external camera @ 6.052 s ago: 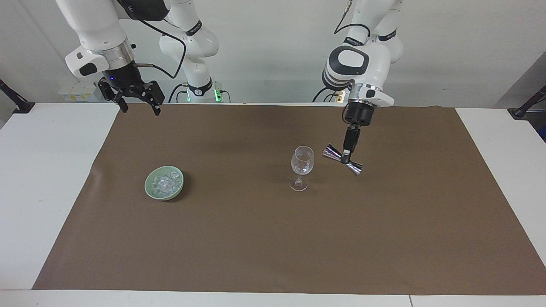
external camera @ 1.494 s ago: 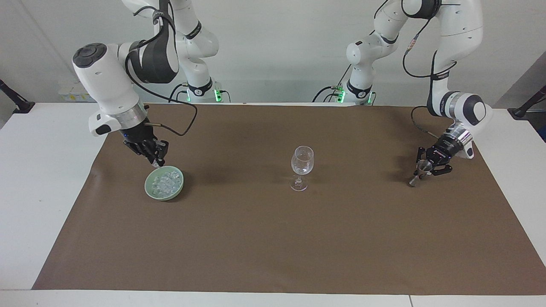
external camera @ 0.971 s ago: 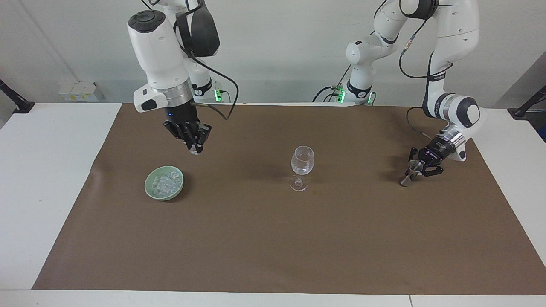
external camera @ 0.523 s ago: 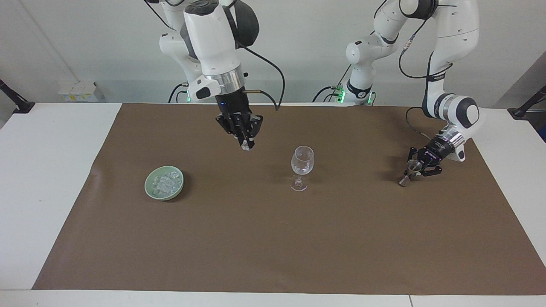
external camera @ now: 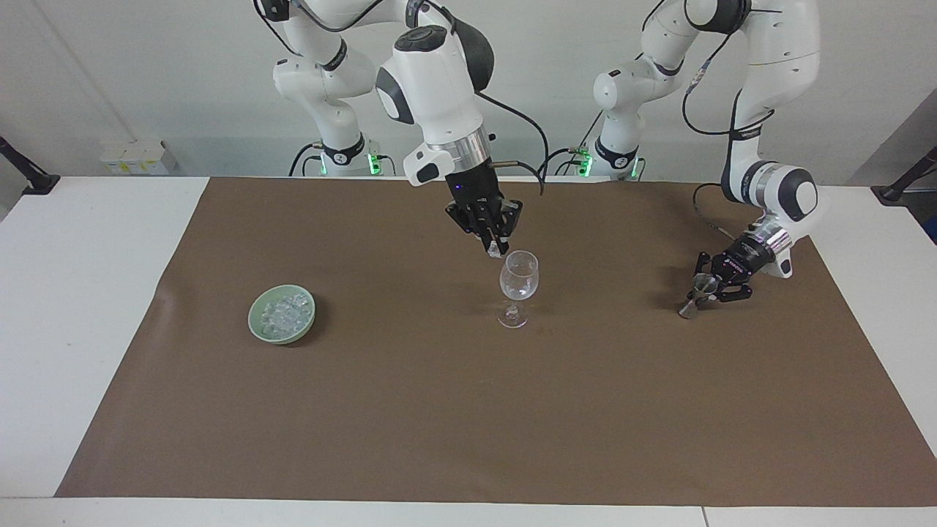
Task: Pour wine and add ice with both arms
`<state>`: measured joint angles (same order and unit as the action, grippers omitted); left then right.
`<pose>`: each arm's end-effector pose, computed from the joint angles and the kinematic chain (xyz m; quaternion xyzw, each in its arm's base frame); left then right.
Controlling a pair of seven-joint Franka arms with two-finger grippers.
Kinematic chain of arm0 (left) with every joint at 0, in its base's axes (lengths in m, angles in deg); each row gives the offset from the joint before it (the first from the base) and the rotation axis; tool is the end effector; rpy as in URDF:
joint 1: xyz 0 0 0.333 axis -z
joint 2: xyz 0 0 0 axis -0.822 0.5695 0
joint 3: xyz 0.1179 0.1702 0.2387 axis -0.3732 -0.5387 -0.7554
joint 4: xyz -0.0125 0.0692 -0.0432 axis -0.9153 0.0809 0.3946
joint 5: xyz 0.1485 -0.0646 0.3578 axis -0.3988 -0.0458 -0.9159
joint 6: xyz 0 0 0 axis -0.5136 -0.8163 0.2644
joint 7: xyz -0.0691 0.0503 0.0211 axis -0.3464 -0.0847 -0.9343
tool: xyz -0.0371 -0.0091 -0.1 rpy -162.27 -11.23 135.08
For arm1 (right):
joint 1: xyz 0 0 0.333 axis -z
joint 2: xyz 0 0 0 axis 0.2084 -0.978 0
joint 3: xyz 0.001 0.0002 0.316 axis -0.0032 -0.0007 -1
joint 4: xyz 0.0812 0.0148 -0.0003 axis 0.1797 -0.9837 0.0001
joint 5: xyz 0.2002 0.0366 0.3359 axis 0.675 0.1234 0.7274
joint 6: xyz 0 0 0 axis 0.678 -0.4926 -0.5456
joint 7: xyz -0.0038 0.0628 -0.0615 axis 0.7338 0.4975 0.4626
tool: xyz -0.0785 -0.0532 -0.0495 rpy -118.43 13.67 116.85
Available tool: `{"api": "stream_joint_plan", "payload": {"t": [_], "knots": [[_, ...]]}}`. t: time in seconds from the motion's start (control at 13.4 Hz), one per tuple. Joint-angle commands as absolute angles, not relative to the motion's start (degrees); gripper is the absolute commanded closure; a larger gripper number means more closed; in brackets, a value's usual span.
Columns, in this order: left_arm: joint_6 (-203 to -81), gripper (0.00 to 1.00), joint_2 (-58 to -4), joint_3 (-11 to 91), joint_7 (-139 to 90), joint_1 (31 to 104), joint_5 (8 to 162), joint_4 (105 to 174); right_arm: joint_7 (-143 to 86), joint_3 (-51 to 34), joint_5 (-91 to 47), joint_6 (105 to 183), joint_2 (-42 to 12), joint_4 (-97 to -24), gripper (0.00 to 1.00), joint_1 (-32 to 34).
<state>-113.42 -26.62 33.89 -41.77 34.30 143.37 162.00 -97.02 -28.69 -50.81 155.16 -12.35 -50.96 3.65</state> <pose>0.4849 0.1397 0.2417 0.4283 0.6997 -0.2703 0.5039 0.5509 0.3594 0.5403 -0.9495 0.2336 -0.0882 0.1901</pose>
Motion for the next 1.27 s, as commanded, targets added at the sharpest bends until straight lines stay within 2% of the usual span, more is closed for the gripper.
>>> {"api": "stream_joint_plan", "payload": {"t": [0.0, 0.22, 0.82, 1.05, 1.2], "knots": [[-112.26, 1.00, -26.27, 33.24, -42.08, 34.98, 144.34, 162.45, -99.57, -29.80, -51.61, 157.76, -13.17, -52.13, 1.00, 3.07], [-112.44, 1.00, -26.26, 33.15, -42.00, 34.55, 145.30, 162.71, -103.70, -30.85, -56.54, 159.78, -15.28, -52.22, 1.00, 2.01], [-112.44, 1.00, -26.18, 33.15, -41.91, 34.02, 147.24, 163.24, -103.71, -30.94, -56.98, 162.42, -16.60, -52.57, 1.00, 1.39], [-112.35, 1.00, -26.27, 33.15, -41.91, 33.93, 147.59, 163.32, -103.71, -30.94, -56.98, 163.47, -16.95, -53.45, 0.94, 1.22], [-112.52, 1.00, -26.27, 33.07, -41.91, 33.84, 147.68, 163.32, -103.71, -30.86, -56.98, 163.48, -16.95, -53.71, 0.85, 1.13]]}}
